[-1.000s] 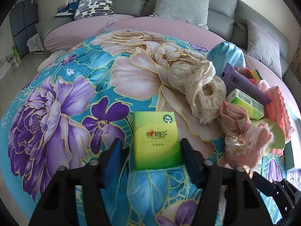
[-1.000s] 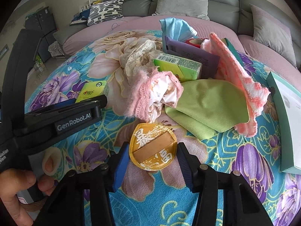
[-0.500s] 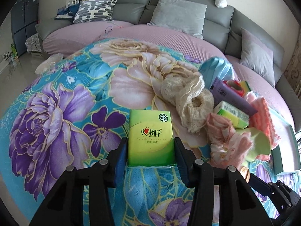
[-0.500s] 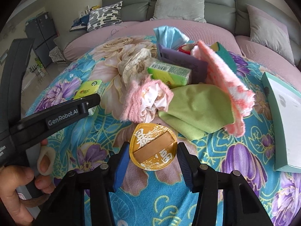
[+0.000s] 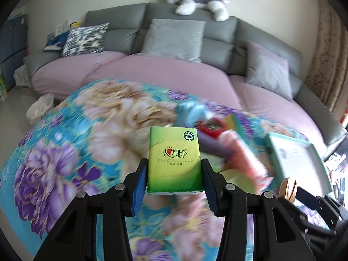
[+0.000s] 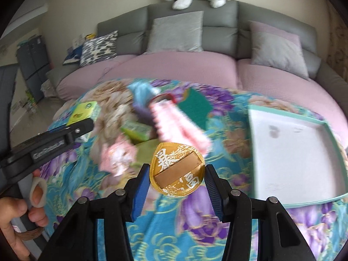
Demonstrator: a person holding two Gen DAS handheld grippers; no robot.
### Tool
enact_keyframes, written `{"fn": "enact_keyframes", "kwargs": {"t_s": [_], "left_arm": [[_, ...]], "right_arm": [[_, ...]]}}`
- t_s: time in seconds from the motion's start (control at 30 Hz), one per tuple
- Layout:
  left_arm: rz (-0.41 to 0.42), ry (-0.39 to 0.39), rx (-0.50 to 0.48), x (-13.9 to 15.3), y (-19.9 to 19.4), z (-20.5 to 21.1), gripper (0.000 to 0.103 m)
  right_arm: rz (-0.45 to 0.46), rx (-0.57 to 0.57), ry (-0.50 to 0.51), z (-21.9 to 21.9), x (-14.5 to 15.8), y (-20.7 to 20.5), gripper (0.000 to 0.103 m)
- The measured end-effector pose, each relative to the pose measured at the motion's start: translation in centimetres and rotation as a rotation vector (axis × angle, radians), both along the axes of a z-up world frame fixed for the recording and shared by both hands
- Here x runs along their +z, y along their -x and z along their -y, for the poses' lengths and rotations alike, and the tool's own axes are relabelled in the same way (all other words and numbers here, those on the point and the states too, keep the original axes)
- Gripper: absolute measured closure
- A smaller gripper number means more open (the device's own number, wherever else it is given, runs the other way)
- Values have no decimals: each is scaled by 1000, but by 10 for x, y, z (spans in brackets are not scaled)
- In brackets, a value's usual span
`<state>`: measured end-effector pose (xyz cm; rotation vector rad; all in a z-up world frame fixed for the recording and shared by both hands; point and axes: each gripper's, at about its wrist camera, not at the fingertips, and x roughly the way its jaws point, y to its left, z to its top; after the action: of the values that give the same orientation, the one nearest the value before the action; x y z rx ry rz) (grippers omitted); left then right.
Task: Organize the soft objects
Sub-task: 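Carry both items into the white tray and open both grippers to release them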
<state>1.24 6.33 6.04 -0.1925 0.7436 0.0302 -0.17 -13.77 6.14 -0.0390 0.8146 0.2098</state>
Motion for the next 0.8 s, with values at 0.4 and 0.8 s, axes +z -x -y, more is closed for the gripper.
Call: {"fn": "enact_keyframes", "kwargs": {"t_s": [0.4,0.8], "left_arm": [[71,-62,-246,47,-47,112,54],[10,-83,-442,9,-93,221,53]], "right_arm": [[-16,-347,71,112,14,-38,50],[-44,-535,84,197,-17,-60,50]]}}
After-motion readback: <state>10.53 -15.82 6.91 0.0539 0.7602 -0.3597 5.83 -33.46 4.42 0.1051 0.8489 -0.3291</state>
